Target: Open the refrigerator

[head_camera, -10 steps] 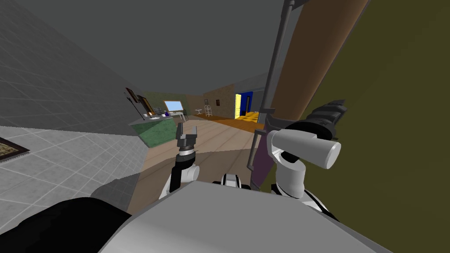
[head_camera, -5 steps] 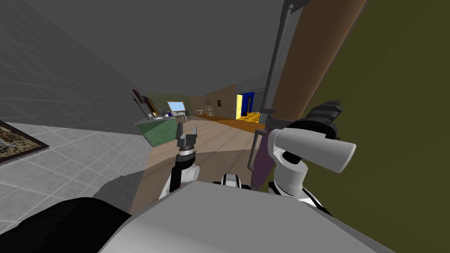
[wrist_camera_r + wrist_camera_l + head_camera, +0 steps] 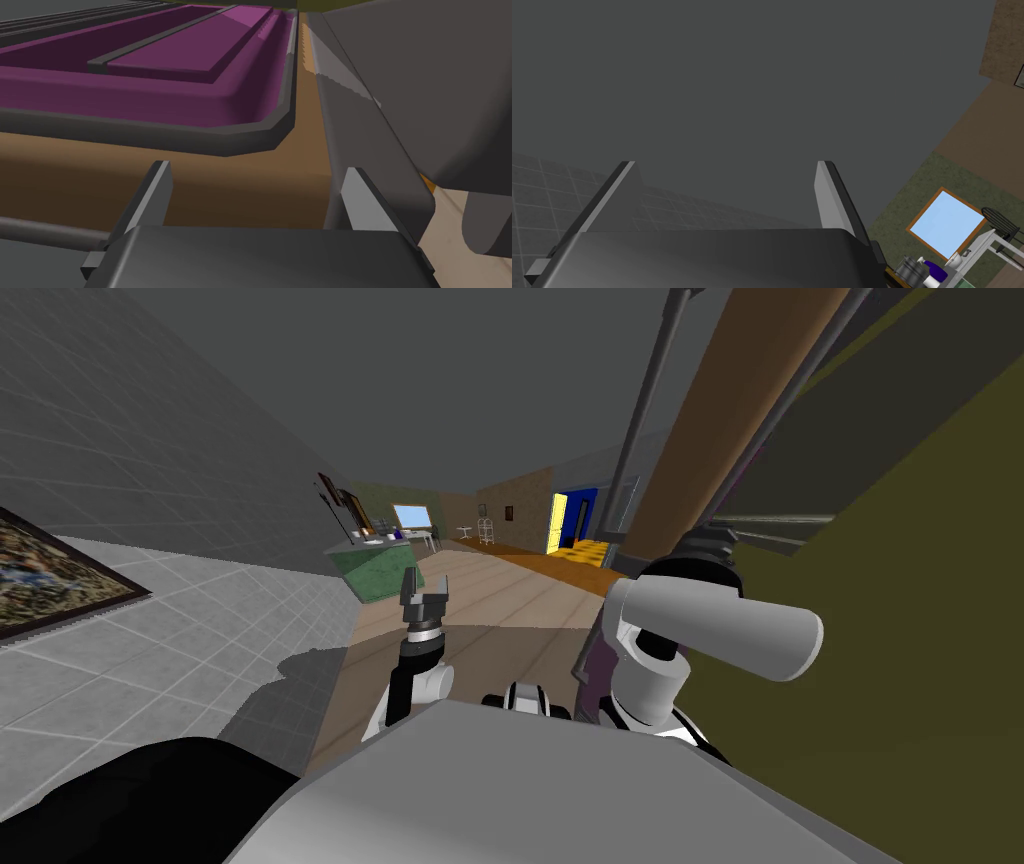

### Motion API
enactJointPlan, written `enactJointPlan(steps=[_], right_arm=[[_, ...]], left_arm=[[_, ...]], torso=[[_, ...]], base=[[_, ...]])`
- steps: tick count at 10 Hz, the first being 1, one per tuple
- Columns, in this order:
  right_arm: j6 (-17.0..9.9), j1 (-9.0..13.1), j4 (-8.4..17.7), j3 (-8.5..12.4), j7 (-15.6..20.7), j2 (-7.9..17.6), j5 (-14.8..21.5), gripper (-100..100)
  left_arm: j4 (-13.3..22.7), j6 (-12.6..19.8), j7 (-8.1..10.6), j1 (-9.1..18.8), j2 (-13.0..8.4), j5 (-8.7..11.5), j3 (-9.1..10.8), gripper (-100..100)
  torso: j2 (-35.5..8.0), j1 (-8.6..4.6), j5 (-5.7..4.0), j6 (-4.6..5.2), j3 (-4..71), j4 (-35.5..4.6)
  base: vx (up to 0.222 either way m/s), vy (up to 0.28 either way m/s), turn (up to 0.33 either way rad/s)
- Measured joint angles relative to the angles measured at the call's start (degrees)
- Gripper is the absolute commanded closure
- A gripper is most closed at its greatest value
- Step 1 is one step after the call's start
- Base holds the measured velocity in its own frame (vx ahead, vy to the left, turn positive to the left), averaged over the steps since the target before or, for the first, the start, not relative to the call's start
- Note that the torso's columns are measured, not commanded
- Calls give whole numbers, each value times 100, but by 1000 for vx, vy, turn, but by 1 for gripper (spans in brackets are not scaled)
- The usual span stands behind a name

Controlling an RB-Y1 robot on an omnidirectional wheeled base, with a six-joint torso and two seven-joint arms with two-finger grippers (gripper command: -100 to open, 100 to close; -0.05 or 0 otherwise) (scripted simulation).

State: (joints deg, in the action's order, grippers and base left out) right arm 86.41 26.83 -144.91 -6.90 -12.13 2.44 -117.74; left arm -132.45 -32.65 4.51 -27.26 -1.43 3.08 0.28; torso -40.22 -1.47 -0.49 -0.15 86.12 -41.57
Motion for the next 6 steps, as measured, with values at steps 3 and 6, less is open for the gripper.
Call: enactJointPlan(steps=[3,6], right_arm=[[59,190,-217,-70,9,-277,-242,-100],[136,474,-58,-111,166,-307,-210,-100]], left_arm=[[1,1,0,1,-1,0,1,0],[1,1,0,1,0,0,1,0]], torso=[[-119,-37,-35,47,-95,-22],[-121,39,17,39,-85,-54]], base=[[12,29,43],[19,32,9]])
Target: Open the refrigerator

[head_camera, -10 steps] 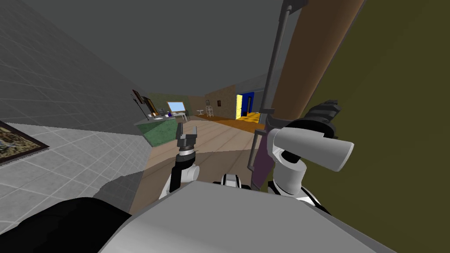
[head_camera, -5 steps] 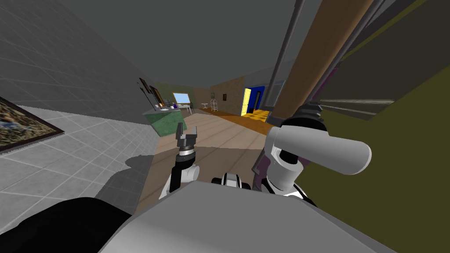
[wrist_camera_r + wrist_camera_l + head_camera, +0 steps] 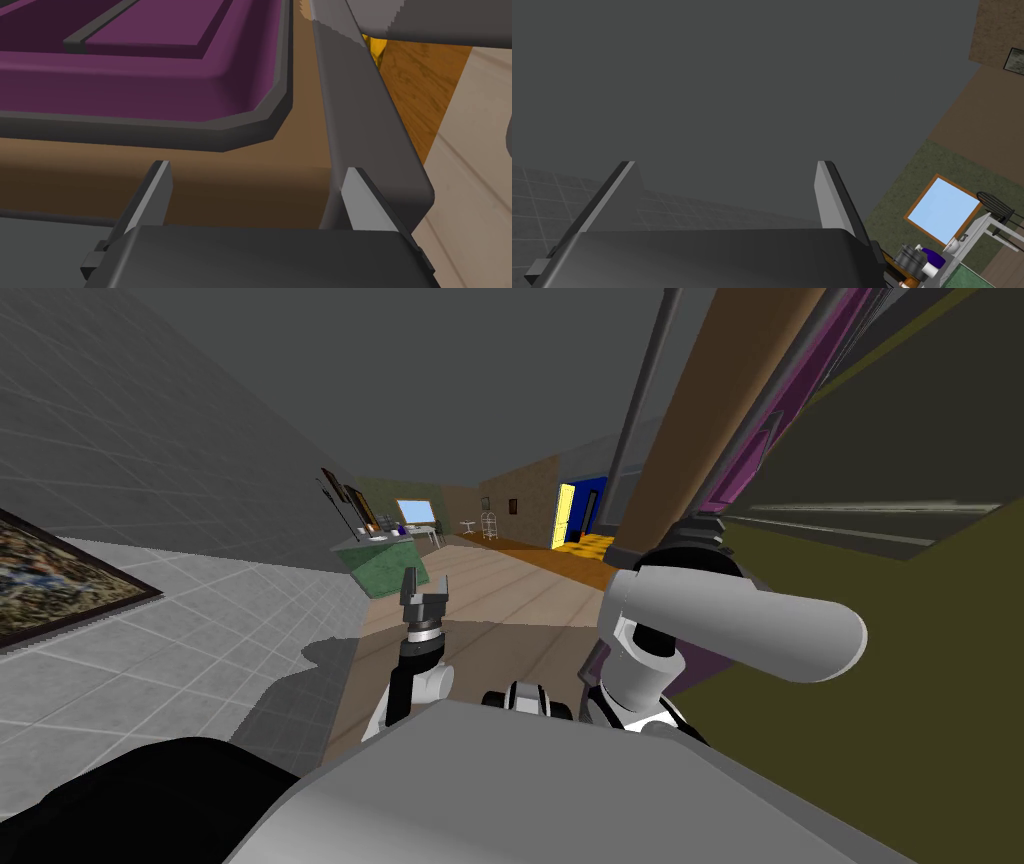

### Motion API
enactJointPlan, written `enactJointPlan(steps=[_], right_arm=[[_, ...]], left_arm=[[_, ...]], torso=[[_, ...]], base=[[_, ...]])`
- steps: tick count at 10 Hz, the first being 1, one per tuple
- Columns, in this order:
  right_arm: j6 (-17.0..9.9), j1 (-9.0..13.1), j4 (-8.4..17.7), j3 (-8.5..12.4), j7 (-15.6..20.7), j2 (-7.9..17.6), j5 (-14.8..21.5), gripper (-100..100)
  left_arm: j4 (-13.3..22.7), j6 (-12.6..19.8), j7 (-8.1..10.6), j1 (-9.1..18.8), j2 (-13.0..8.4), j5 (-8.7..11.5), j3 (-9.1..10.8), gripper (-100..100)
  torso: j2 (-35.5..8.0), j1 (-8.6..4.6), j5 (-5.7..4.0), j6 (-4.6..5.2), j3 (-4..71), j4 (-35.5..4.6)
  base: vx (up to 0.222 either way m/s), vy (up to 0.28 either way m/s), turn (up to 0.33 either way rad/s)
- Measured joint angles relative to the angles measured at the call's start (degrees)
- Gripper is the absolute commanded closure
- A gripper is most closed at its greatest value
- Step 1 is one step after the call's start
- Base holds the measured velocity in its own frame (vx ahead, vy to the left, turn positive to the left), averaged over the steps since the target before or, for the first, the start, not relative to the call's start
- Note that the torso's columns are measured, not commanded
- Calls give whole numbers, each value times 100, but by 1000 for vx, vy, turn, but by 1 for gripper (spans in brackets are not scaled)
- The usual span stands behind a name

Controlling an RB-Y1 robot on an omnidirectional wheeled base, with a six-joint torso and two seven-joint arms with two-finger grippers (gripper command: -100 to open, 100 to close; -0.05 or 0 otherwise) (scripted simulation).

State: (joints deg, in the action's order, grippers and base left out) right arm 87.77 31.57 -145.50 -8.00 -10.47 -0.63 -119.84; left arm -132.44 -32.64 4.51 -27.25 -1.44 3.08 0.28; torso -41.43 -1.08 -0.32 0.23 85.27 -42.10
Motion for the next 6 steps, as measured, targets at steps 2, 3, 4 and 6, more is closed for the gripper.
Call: enactJointPlan(steps=[2,3,4,6], right_arm=[[49,131,99,1,93,-6,3,-100],[50,144,100,-15,97,-14,-2,100],[41,50,47,4,52,-14,-32,100],[19,-228,-98,5,-93,-18,-61,100]], left_arm=[[0,0,0,0,0,0,0,0],[0,0,0,0,0,0,0,0],[0,0,0,1,0,0,0,0],[0,0,0,1,-1,0,0,0]], torso=[[-17,-11,8,8,-3,-23],[-33,3,-2,2,-24,-9],[-42,-16,-3,11,-28,-19],[-36,-24,3,12,-17,-31]], base=[[9,25,19],[-20,-16,-28],[-46,-34,-16],[-36,-12,8]])
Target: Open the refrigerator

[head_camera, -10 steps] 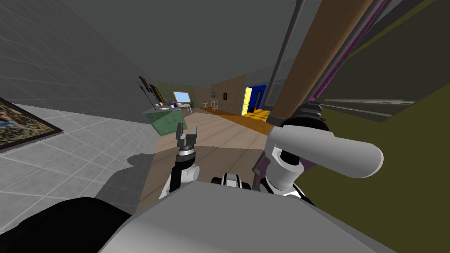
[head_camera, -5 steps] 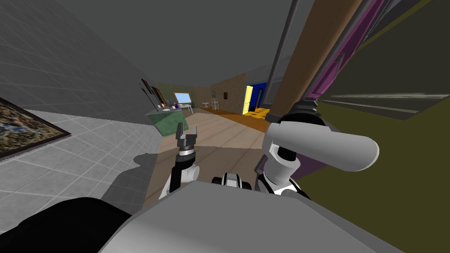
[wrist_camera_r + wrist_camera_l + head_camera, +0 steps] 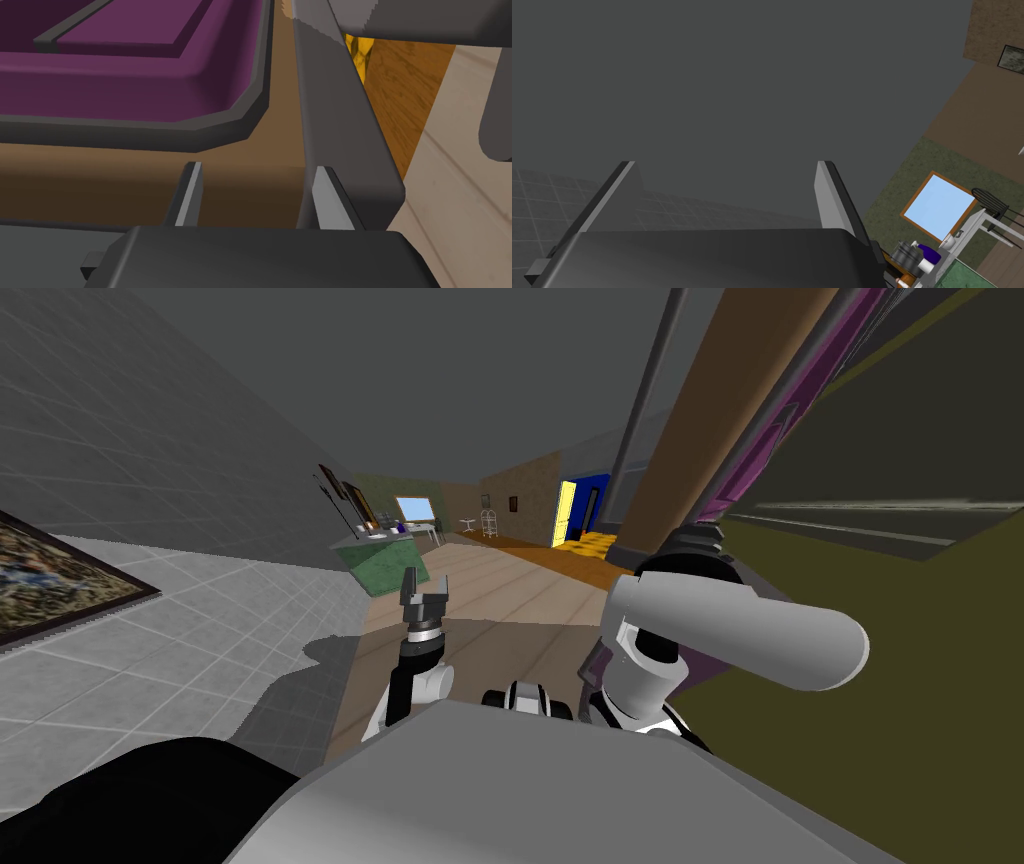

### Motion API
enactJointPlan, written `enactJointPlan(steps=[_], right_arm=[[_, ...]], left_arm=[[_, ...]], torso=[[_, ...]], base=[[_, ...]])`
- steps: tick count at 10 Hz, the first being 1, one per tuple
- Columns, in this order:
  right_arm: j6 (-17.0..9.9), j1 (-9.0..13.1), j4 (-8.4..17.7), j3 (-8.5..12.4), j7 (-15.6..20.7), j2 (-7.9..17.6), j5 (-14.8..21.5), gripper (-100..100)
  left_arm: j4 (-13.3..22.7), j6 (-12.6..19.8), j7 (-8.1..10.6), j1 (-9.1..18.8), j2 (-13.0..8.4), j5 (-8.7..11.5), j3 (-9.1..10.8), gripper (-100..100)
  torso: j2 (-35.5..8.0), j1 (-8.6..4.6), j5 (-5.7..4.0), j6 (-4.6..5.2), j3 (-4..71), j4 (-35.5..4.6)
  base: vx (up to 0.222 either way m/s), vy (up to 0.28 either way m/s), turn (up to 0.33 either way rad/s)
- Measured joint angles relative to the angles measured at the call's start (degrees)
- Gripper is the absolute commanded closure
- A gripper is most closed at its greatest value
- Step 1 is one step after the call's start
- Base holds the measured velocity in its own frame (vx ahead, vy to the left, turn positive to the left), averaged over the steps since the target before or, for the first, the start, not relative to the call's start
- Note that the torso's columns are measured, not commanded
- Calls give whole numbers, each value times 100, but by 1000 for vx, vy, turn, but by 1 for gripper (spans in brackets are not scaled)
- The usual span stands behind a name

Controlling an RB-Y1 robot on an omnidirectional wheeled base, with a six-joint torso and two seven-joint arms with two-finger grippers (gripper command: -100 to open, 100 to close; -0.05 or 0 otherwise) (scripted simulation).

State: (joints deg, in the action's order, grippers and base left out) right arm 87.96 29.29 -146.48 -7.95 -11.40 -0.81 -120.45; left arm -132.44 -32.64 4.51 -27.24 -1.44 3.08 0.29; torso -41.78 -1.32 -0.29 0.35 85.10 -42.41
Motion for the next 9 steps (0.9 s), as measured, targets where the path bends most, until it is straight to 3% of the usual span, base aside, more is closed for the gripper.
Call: enactJointPlan(steps=[3,9], right_arm=[[29,19,116,21,-32,-50,149,100],[-173,376,649,293,-99,-84,788,100]], left_arm=[[-1,-1,0,-3,1,0,-1,0],[-2,-1,0,-4,2,0,-1,0]], torso=[[37,117,32,-29,13,30],[-43,135,30,-35,-49,14]], base=[[160,118,7],[249,160,10]])
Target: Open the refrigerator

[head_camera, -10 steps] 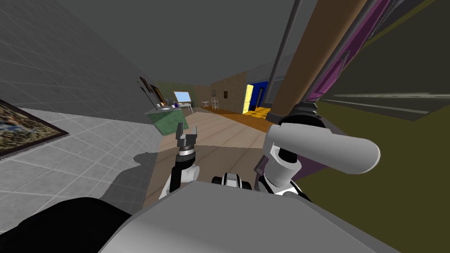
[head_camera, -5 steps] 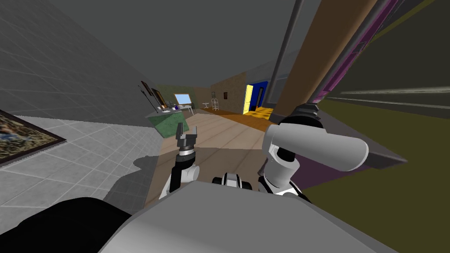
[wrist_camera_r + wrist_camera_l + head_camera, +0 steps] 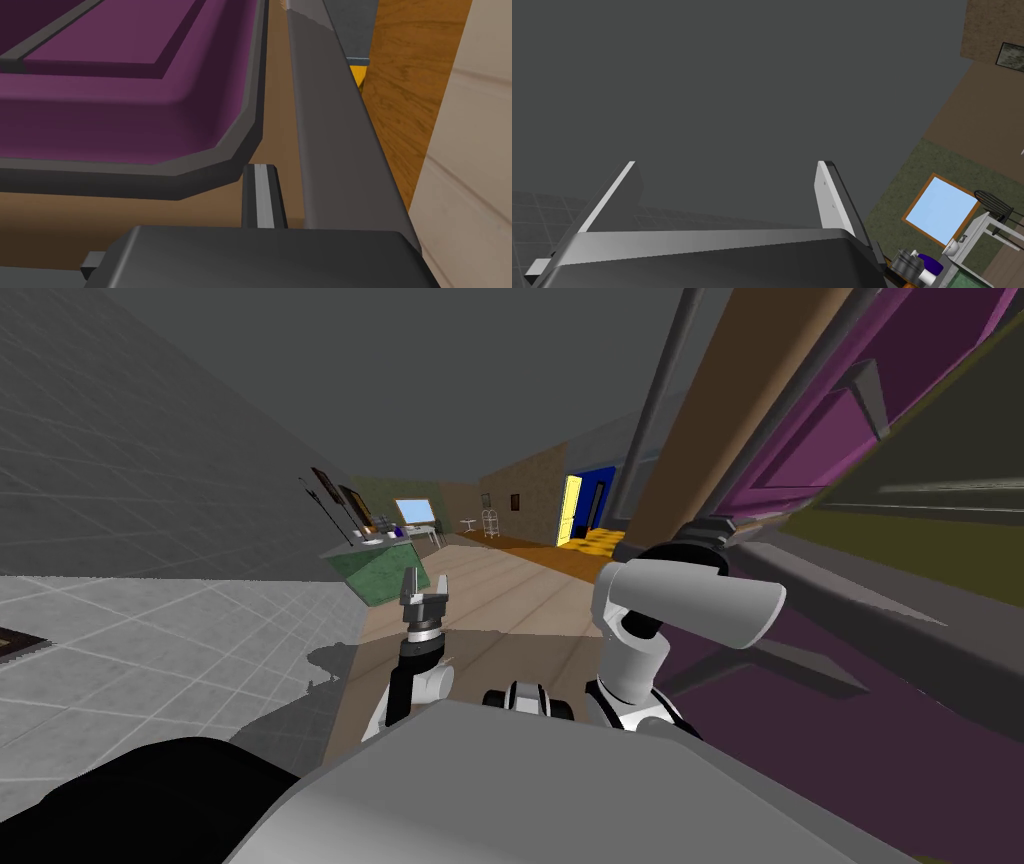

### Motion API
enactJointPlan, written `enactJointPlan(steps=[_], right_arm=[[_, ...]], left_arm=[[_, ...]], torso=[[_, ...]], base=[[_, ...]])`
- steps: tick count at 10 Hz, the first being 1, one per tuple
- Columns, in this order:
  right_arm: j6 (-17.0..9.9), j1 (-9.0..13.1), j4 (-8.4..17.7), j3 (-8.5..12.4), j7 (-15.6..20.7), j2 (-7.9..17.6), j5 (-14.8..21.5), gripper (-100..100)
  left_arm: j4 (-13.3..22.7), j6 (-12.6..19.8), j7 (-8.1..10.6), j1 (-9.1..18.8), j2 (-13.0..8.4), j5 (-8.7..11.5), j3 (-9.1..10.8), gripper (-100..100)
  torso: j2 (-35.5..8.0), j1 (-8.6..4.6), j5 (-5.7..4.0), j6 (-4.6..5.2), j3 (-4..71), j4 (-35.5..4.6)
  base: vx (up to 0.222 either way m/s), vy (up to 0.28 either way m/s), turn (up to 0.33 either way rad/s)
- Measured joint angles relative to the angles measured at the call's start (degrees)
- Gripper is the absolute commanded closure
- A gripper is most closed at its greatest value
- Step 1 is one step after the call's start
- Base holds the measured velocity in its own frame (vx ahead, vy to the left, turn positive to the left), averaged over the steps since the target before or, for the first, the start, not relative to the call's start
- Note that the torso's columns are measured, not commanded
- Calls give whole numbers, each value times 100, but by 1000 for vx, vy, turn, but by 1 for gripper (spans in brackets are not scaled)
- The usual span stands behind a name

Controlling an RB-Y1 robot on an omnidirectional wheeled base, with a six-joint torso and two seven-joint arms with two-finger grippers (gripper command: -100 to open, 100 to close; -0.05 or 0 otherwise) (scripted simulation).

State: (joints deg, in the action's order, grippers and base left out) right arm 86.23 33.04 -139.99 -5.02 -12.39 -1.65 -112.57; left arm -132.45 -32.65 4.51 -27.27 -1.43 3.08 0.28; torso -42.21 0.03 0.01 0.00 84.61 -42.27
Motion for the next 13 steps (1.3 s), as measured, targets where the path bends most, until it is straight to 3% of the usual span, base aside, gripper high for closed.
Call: enactJointPlan(steps=[8,9,13], right_arm=[[-216,489,710,369,-47,-63,874,100],[-223,497,722,375,-47,-65,890,-100],[-215,582,712,472,-173,535,817,-100]], left_arm=[[0,0,0,1,0,0,0,0],[0,0,0,3,-1,0,0,0],[1,1,0,3,-1,0,1,0]], torso=[[-19,2,0,0,-12,-5],[-51,-26,-6,1,-31,-14],[1,-2,0,0,1,1]], base=[[224,156,8],[41,23,-7],[46,3,-24]])
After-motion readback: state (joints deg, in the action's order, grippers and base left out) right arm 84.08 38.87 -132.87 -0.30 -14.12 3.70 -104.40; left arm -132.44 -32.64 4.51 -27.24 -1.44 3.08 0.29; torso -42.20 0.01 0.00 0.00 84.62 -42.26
